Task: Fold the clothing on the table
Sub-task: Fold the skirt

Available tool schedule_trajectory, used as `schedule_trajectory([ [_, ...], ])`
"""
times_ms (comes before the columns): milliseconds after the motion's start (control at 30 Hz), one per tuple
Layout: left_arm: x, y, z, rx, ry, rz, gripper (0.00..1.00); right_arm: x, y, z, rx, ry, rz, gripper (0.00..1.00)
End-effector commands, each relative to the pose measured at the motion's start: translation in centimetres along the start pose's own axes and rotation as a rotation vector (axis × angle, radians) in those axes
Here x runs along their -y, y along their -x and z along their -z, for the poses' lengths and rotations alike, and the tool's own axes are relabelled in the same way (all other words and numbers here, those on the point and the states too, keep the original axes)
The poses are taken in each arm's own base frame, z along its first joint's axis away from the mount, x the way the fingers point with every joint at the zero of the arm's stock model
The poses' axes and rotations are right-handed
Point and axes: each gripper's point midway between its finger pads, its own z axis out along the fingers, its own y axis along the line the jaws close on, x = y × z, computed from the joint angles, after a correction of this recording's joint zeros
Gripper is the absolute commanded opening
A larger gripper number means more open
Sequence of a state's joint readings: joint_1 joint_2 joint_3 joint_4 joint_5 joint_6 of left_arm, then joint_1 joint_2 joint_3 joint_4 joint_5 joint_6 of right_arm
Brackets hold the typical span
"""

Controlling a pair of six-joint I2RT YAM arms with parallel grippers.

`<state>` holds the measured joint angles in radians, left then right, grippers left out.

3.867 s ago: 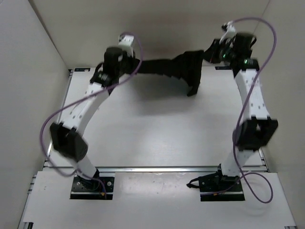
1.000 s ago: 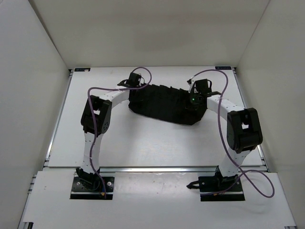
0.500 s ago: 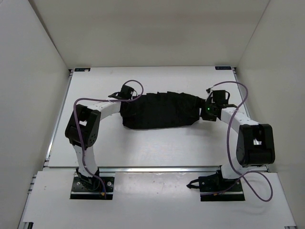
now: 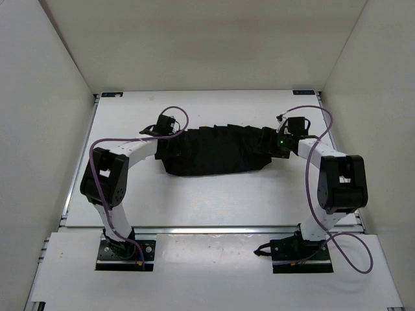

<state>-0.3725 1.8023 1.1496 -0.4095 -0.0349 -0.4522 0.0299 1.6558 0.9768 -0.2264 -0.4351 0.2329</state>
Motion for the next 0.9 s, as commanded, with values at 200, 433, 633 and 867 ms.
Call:
schedule_trajectory([
  [200,-2.2,3.6,1.4,0.096,0.051,0.034,0.9,0.8,2.9,-3.2,-0.015,0.051,0.019,0.97],
  [433,-2.0,2.5,-1.4,0.045,0.058,0.021,0.73,-0.9,3.6,-4.4,-0.021,0.108,0.063,0.42],
  [633,-1.6,1.4,-2.7,0.001,0.043,0.01,0.34,-1.1,4.0,-4.4,-0.044,0.114,0.072,0.04],
  [867,0.4,0.3,-3.7,-0.048,-0.007,-0.031,0.13,-5.4,8.4,-1.1,0.08,0.153,0.178,0.0],
])
